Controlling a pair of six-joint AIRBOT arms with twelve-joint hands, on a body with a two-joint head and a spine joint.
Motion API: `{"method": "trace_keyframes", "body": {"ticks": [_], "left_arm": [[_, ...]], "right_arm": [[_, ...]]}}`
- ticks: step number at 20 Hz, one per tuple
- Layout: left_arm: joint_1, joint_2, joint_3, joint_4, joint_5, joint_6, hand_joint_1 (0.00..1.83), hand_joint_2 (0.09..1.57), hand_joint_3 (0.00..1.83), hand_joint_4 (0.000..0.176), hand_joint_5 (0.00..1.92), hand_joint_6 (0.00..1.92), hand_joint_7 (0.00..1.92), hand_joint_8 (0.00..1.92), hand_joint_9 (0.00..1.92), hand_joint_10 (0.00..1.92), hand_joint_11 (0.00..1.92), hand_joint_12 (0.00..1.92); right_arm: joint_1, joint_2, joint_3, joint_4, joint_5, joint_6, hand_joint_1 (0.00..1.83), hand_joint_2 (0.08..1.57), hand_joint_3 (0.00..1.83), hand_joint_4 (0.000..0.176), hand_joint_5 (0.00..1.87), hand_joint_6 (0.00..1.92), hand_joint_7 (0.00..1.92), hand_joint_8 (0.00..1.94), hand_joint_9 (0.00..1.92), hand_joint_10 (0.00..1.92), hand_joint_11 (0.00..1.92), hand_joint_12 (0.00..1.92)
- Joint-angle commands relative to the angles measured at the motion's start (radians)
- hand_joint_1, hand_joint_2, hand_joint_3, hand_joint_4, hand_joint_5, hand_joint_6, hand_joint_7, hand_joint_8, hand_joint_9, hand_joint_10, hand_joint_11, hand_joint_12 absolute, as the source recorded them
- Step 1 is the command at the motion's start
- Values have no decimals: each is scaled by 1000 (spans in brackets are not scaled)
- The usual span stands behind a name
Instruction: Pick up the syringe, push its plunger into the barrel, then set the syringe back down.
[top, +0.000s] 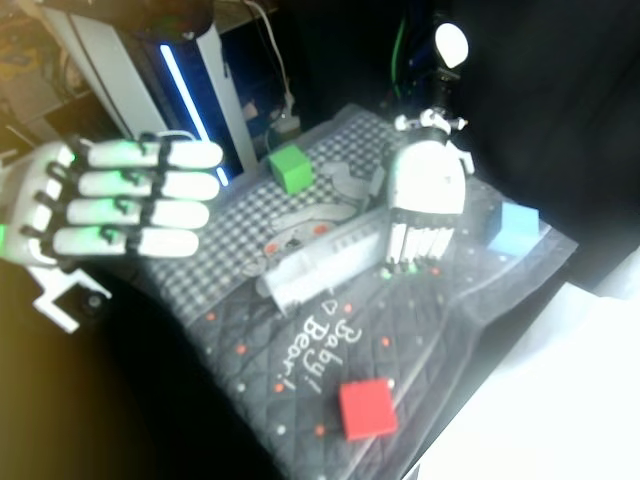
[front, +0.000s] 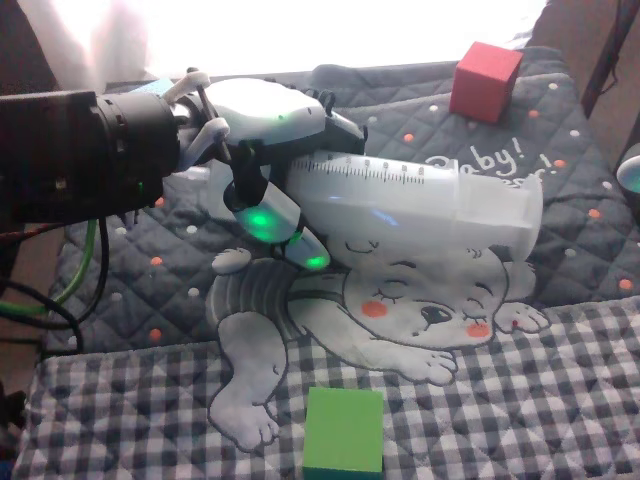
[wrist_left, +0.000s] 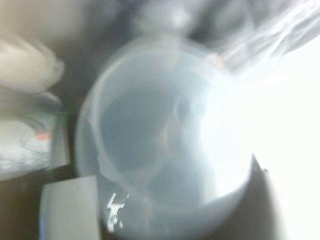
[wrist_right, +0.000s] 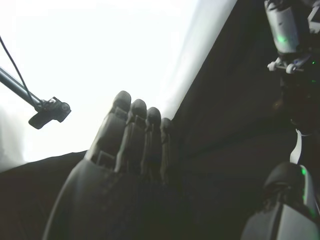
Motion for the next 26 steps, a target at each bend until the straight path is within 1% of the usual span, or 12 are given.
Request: {"method": "trace_keyframes", "body": {"ticks": [1,2,3,5,6,7,8,10,11,13,18,26], "left_arm": [[-7,3,6,-20,-18,29,1022,1338,1,0,587,1550,970,1220,1284,1690,1307,1921],[-14,10,6,-84,-19,80,1002,1362,0,0,553,1597,1004,824,1194,1512,1180,1891],[-17,13,6,-106,-20,101,980,1388,0,0,516,1648,1024,409,1135,1019,1021,1620],[-32,27,7,-202,-30,176,992,1376,2,0,527,1632,1125,79,1212,436,941,1294],[-37,34,7,-255,-41,211,1153,1279,0,0,655,1435,835,1082,1297,311,987,1259],[-40,39,8,-289,-51,230,1187,1257,1,0,681,1395,767,1307,1352,278,985,1302],[-43,45,8,-323,-66,244,1068,1319,0,0,610,1510,977,670,1372,260,990,1321],[-51,59,8,-373,-94,262,995,1374,0,0,537,1618,1240,186,1447,251,1040,1270],[-56,65,7,-379,-102,262,1003,1364,0,0,560,1586,1210,912,1371,1102,1178,1597],[-67,81,2,-396,-122,262,1004,1355,0,0,565,1582,1211,1648,1420,1727,1376,1868],[-100,116,-17,-415,-163,262,981,1367,1,0,557,1598,1182,1838,1468,1879,1535,1921],[-133,144,-33,-431,-205,264,999,1355,0,0,572,1575,1058,1749,1366,1849,1427,1921]], "right_arm": [[10,4,4,20,126,8,555,771,0,0,192,3,208,6,209,8,182,40],[10,4,4,20,126,8,535,774,0,0,187,0,209,5,208,6,186,40],[10,4,4,20,126,8,523,774,0,0,187,1,217,7,217,9,197,44],[10,4,4,20,126,8,531,775,0,0,192,3,219,6,224,10,180,35],[10,4,4,20,126,8,527,790,5,0,195,3,217,5,225,9,179,35],[10,4,4,20,126,8,535,801,10,0,194,2,217,4,224,8,175,32],[10,4,4,20,126,8,541,803,9,0,189,0,208,0,212,2,171,30],[9,4,4,21,126,8,547,801,5,0,181,0,223,6,221,5,177,32],[9,4,4,22,125,8,534,827,14,0,172,0,217,3,217,3,171,29],[8,4,4,30,125,8,538,827,9,0,160,0,213,0,211,0,166,26],[0,-12,5,50,125,8,523,733,0,0,167,2,164,1,165,0,146,7],[-7,-62,18,93,125,8,509,724,0,0,108,0,116,1,141,4,144,4]]}}
